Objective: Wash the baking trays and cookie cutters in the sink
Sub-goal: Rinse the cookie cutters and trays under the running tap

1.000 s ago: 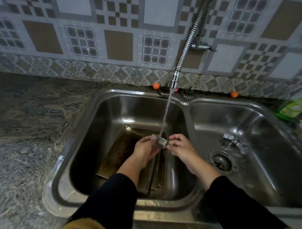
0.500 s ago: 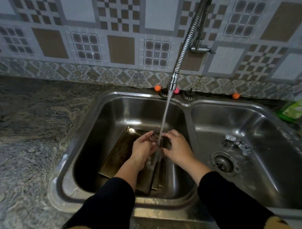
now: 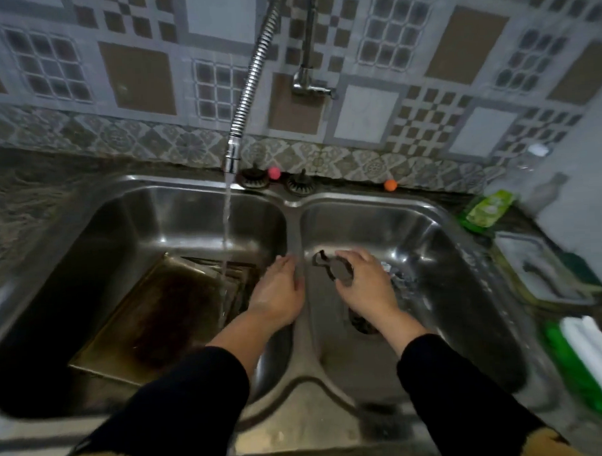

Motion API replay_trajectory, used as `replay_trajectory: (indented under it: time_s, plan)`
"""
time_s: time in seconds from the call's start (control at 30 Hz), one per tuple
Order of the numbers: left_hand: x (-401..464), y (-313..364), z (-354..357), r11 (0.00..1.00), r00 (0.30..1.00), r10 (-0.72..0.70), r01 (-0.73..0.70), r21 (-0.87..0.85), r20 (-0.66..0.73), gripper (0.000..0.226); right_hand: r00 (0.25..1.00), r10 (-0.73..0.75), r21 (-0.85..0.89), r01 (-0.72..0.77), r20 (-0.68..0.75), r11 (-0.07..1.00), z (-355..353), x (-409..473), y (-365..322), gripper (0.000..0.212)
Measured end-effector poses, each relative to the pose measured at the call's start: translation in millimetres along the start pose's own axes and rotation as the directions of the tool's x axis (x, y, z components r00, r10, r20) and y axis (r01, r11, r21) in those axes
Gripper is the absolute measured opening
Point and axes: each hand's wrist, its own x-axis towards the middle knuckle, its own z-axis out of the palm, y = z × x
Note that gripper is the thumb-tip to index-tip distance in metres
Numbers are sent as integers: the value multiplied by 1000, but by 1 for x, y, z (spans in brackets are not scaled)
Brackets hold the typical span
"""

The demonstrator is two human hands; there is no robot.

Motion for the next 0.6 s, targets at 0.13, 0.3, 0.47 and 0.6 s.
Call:
replay_trajectory:
  time_s: [0.13,0.3,0.47,0.6]
  plan:
    - [14,12,32,910,991,-101,56,411,90,75,973,227,79,-230,45,970,2,8,76,47]
    - [18,11,43,816,996,-77,84,571,-37,79,889,458,104,-457,14,883,8,38,147,34]
    - [18,12,42,785,995,-98,93,612,-25,82,819,574,148,-567,-4,810,27,75,182,30]
    - [20,15,41,788,994,-105,102,607,-31,78,769,638,172,-626,-22,761,40,94,193,29]
